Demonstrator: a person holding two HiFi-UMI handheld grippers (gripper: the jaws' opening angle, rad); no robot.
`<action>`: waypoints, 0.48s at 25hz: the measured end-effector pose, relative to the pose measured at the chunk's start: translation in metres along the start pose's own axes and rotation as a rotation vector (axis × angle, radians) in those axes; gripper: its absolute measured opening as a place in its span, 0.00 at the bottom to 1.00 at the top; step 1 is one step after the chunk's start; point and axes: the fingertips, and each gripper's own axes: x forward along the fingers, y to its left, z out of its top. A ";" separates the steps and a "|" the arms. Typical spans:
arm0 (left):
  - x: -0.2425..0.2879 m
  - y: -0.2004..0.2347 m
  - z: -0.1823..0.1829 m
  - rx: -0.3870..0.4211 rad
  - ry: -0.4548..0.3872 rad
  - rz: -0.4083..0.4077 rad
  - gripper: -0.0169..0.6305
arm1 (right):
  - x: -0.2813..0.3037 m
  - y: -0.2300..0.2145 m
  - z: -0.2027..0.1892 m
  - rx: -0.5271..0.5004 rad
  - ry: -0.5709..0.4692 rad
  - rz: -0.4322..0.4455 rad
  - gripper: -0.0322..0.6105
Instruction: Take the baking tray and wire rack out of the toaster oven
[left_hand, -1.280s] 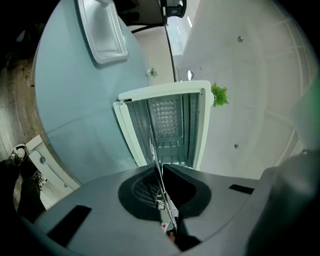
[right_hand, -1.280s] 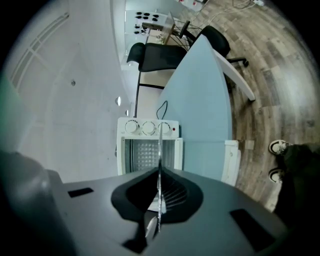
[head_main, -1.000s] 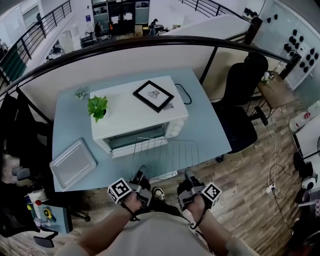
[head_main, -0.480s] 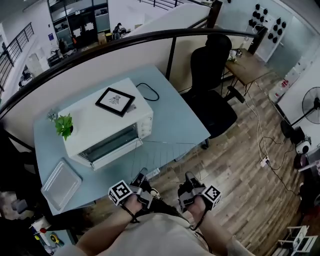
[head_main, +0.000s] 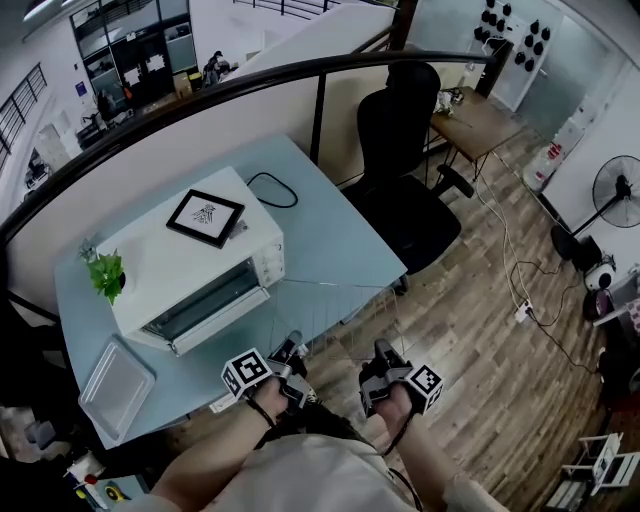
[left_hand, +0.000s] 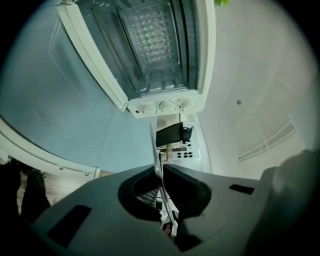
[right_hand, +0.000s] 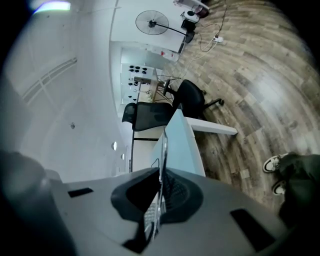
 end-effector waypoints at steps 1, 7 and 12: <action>0.005 0.003 0.001 0.001 0.013 0.030 0.04 | 0.005 -0.001 0.003 0.000 -0.005 -0.003 0.06; 0.039 0.014 0.009 -0.010 0.013 0.101 0.04 | 0.038 -0.014 0.023 -0.030 -0.015 -0.063 0.06; 0.067 0.025 0.008 -0.011 0.020 0.139 0.04 | 0.064 -0.021 0.045 -0.070 -0.013 -0.098 0.06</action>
